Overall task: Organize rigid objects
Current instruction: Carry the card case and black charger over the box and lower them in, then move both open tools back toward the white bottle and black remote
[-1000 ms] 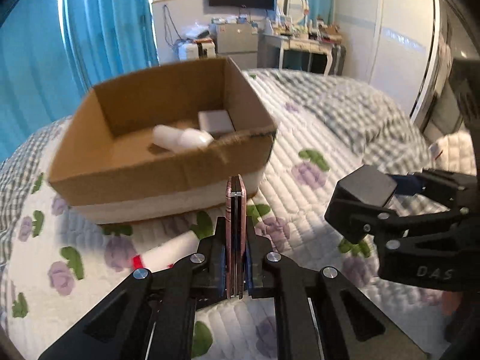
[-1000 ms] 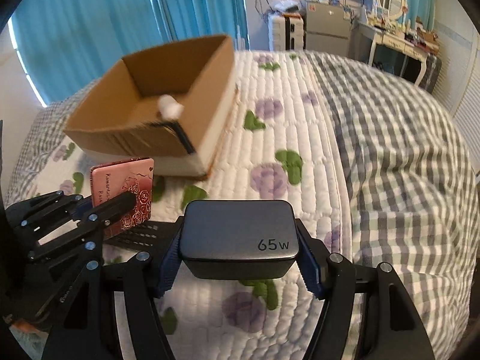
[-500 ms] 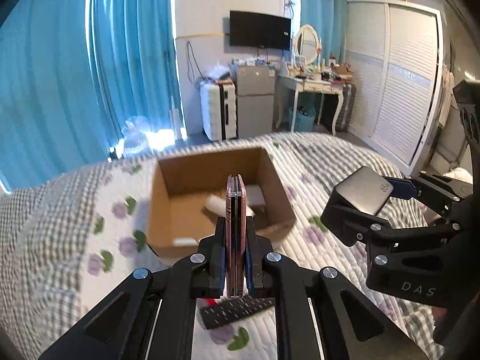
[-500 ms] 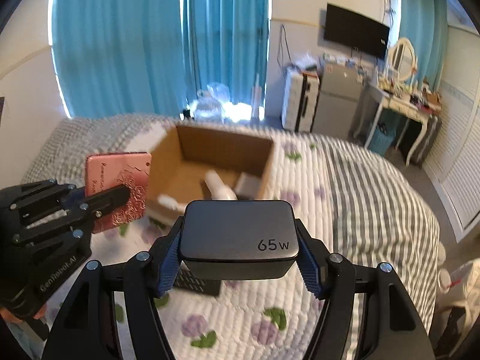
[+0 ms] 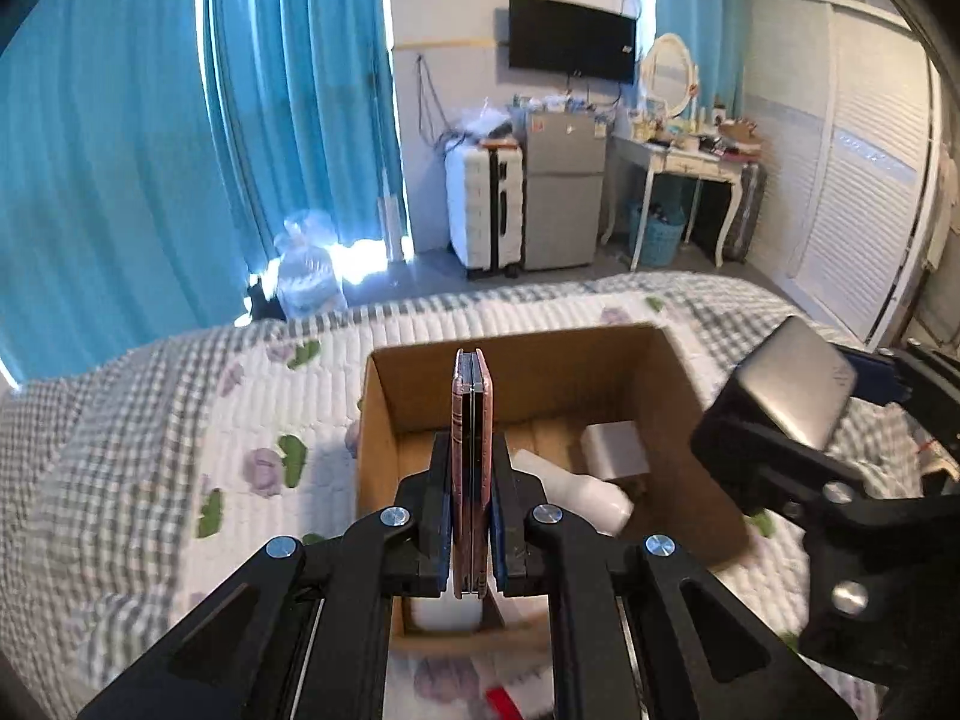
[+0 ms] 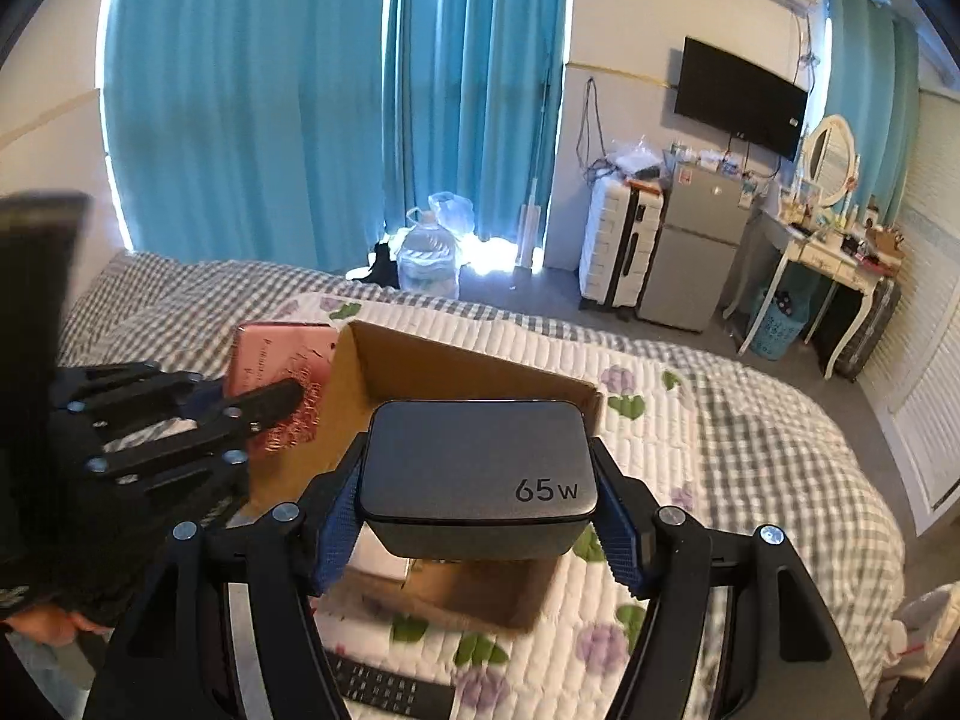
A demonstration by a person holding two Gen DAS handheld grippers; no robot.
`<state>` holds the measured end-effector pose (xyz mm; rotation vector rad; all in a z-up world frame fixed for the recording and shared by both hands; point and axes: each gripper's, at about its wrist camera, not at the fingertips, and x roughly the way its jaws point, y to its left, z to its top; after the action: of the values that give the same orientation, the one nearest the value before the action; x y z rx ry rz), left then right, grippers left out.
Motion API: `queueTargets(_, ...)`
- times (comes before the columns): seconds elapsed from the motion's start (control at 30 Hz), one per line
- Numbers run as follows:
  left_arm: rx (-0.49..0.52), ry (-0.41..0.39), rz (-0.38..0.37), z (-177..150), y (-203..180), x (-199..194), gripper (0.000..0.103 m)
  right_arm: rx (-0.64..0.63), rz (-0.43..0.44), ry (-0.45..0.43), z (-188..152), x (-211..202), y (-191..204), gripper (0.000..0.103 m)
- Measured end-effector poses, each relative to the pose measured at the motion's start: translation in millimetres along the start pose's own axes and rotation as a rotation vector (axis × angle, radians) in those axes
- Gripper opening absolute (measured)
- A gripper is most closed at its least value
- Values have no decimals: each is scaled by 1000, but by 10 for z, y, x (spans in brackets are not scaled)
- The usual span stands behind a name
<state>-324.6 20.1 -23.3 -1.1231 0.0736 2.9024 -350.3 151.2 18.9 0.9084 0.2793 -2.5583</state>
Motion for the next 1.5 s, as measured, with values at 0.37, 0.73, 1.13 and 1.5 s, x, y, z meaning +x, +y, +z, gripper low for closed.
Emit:
queueTargets(0.37,24,85,-47,-234,44,753,14,3,22,90,-183,849,-171,66)
queueTargets(0.73,-10,-25,42,-200,262,75,66,33,12,77,-132,605,-190,66)
queueTargets(1.13,-80,-66,130,-341,949,-145,70,3,82,205,-69,1137,470,67)
queueTargets(1.5,-212,-5,112,-588,1424,100,70,-16,39,184,-167,1288,601,90)
